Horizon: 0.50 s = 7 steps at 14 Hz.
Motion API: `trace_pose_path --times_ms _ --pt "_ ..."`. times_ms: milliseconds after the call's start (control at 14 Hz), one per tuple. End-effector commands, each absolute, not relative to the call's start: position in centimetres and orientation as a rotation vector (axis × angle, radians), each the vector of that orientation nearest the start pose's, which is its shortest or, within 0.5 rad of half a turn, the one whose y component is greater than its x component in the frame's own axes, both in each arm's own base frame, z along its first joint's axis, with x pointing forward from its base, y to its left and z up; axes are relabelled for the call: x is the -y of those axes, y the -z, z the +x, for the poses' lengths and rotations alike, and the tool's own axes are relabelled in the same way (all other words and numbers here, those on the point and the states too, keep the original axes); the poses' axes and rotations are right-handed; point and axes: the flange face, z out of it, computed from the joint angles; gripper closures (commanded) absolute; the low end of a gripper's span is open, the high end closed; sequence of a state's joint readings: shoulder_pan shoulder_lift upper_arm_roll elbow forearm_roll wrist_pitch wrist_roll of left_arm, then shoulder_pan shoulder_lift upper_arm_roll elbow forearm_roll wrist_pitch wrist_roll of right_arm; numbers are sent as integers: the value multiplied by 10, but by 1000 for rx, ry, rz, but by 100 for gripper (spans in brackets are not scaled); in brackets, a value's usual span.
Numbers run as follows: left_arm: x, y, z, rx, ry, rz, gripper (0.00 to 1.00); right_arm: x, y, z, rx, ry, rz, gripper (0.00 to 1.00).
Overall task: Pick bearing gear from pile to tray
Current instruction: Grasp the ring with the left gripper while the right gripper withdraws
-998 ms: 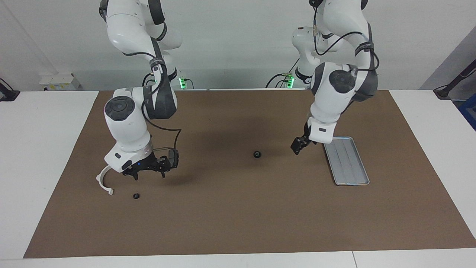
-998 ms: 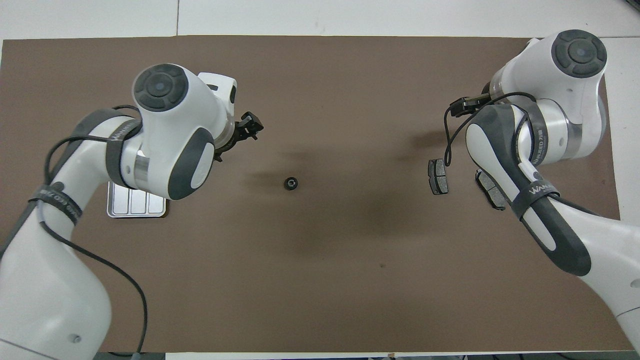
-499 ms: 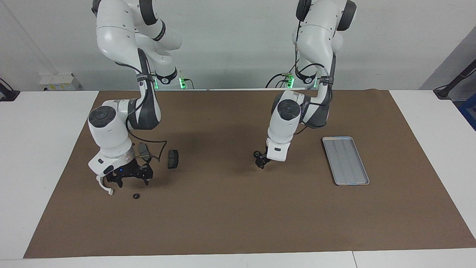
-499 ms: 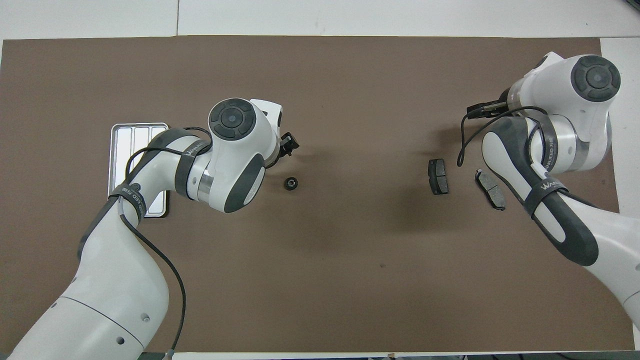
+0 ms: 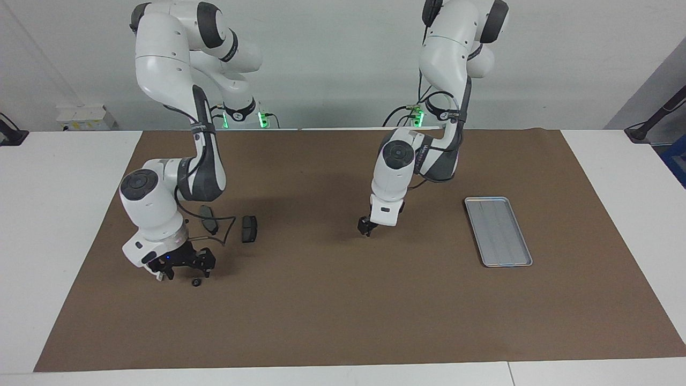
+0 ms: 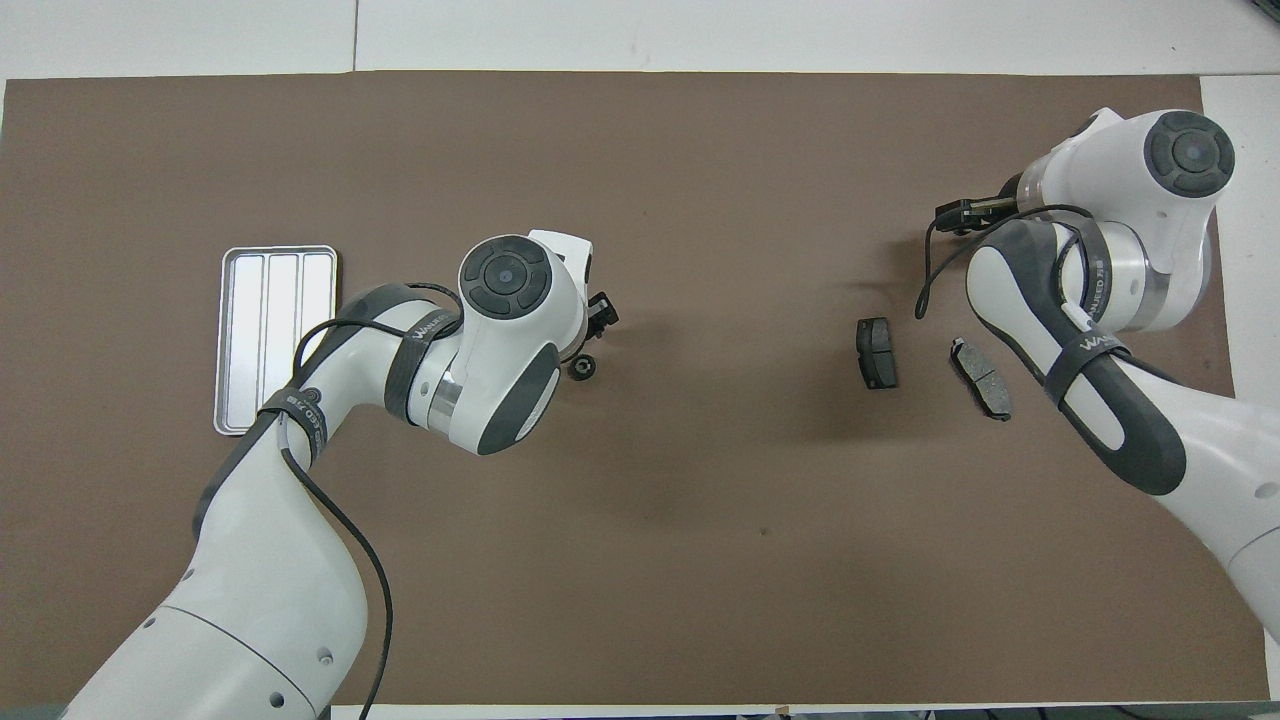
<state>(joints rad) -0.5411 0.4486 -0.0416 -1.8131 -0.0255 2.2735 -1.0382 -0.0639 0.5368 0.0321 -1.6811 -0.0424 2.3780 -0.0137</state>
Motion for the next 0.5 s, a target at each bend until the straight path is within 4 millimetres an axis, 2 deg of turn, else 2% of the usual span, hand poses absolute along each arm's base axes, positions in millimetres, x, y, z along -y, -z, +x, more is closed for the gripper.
trace_pose_path --times_ms 0,428 --pt "354 -297 526 783 -14 -3090 18 16 -307 701 -63 201 -3127 0" --pt "360 -297 521 773 -19 -3090 31 16 -291 710 12 15 -3200 0"
